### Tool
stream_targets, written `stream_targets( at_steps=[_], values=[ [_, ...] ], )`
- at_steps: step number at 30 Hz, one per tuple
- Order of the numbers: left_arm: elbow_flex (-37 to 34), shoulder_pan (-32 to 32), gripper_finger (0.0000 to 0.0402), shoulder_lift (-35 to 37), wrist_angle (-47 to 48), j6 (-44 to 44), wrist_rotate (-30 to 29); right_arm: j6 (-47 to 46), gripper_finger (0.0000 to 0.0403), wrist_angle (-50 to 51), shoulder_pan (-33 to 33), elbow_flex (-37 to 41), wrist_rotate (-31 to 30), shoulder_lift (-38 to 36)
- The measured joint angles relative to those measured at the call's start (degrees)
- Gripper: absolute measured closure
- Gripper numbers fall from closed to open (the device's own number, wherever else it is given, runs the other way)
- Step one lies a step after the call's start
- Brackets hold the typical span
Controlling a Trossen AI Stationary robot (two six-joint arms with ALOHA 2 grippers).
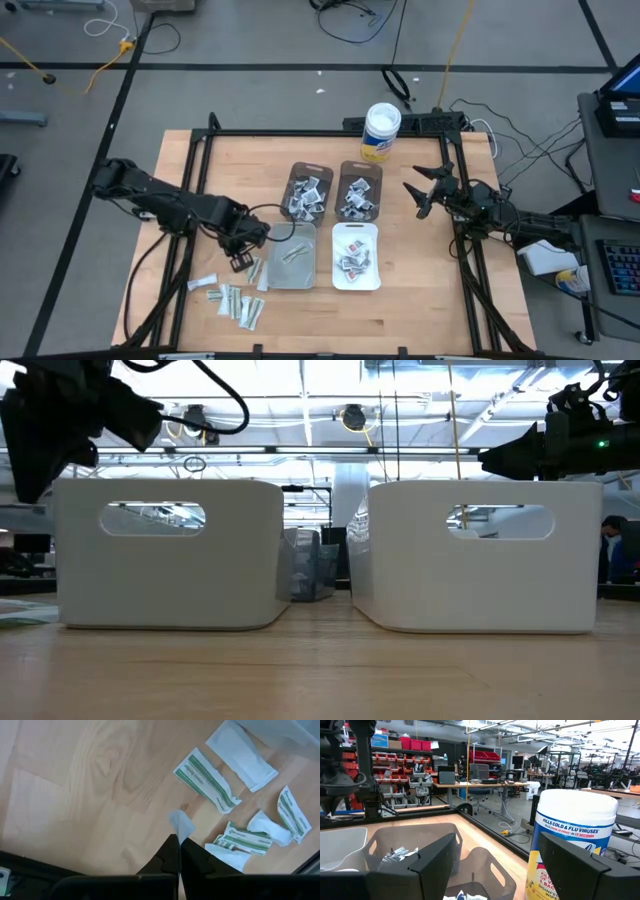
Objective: Pick & Place First Aid Supplies
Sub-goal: Put the green pad into the gray bin
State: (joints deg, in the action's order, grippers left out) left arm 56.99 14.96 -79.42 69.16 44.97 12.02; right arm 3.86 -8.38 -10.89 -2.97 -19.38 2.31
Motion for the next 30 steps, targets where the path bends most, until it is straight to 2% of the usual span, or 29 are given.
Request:
stream_targets(
  at_steps=[10,23,30],
  values=[
    [12.53,-3.00,0.0397,-7.90,6.33,-6.13,-2.56,0.00,0.0124,0.00,-0.01,-0.01,-0.02,0.00],
    [36.45,-7.23,0.0392,-25.52,10.77,-13.90,-3.07,0.01,0.0124,0.00,-0.01,0.00,-0.02,0.00],
    [47.01,-7.97,0.0398,-31.86,12.07,-15.62,-3.16,0.01,0.0124,0.00,0.02,0.01,-0.02,-0.02]
  ],
)
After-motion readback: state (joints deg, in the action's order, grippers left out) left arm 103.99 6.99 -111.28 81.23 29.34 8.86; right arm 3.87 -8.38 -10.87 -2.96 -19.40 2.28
